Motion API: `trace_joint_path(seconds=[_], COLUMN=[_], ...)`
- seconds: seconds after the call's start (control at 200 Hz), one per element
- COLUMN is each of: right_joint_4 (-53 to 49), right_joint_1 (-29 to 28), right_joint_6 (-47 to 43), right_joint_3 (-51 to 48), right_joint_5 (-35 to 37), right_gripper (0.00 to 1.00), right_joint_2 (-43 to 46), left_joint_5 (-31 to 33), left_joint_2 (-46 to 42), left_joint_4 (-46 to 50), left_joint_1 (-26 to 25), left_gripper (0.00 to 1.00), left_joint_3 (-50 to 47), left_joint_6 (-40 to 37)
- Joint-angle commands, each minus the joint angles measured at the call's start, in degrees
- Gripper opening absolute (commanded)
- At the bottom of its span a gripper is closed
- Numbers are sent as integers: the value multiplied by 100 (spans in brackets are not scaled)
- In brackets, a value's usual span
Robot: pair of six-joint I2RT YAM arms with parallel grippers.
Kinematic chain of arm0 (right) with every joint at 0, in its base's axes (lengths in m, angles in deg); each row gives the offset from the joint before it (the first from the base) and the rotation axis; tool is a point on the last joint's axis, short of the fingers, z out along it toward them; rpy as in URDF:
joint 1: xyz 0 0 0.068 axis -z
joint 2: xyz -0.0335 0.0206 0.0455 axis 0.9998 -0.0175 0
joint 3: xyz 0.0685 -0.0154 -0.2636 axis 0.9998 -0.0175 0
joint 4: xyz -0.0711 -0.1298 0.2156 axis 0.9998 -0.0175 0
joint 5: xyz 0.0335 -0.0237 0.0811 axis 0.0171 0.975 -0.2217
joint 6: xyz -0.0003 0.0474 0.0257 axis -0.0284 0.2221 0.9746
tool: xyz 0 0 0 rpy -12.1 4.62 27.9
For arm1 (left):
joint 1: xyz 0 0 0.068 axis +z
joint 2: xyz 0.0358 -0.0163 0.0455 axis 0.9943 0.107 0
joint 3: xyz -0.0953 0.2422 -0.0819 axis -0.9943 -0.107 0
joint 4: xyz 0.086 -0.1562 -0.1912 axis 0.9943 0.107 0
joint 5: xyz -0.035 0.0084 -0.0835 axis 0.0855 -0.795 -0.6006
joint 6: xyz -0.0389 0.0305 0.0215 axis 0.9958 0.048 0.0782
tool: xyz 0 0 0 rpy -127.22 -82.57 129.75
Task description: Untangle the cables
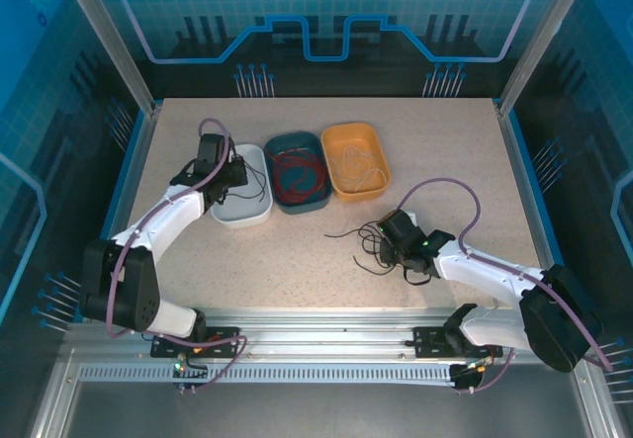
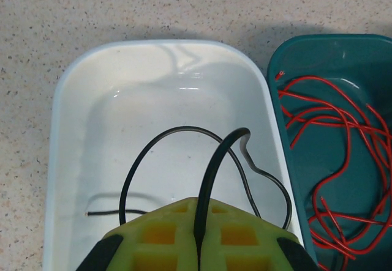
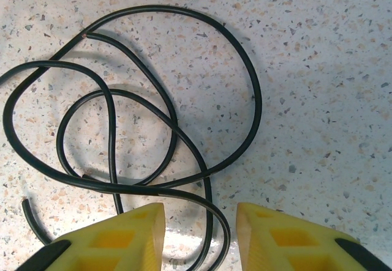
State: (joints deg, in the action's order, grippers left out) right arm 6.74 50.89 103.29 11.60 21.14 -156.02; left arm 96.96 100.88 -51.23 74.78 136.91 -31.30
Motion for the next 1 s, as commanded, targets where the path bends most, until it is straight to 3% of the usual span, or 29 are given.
trace_joint_path(seconds=[0.0,0.145,0.255,0.605,0.7,0.78,0.825,0.906,0.996], right_joint_4=[-154,-171,-189,-185,-198,-263,-323,-437,-592], right_joint_1=[67,67,67,67,66,67,75,93,115], right_joint_6=[95,85,76,49,32,54,75,102,129], right_joint_3=[118,137,156,208,267,344,413,537,682], right_joint_5=[30,30,23,5,-13,-39,-61,-84,-107], right_gripper=[35,35,35,36,36,36,36,36,36], right_joint_2=[11,10,11,-24,-43,-76,-78,-99,-95], left_joint_5=[69,179,215,-73,-187,-272,-350,-610,-904], left_joint_2=[94,144,200,143,20,-101,-185,-396,-743], left_joint_4=[-51,-261,-315,-417,-379,-242,-162,-209,-424], left_joint_1=[56,56,56,55,55,56,54,47,-2], left_gripper=[3,4,19,36,53,80,89,99,99], left_joint_3=[-30,-196,-226,-297,-292,-248,-224,-303,-563], left_joint_6=[280,425,462,541,532,533,515,516,660])
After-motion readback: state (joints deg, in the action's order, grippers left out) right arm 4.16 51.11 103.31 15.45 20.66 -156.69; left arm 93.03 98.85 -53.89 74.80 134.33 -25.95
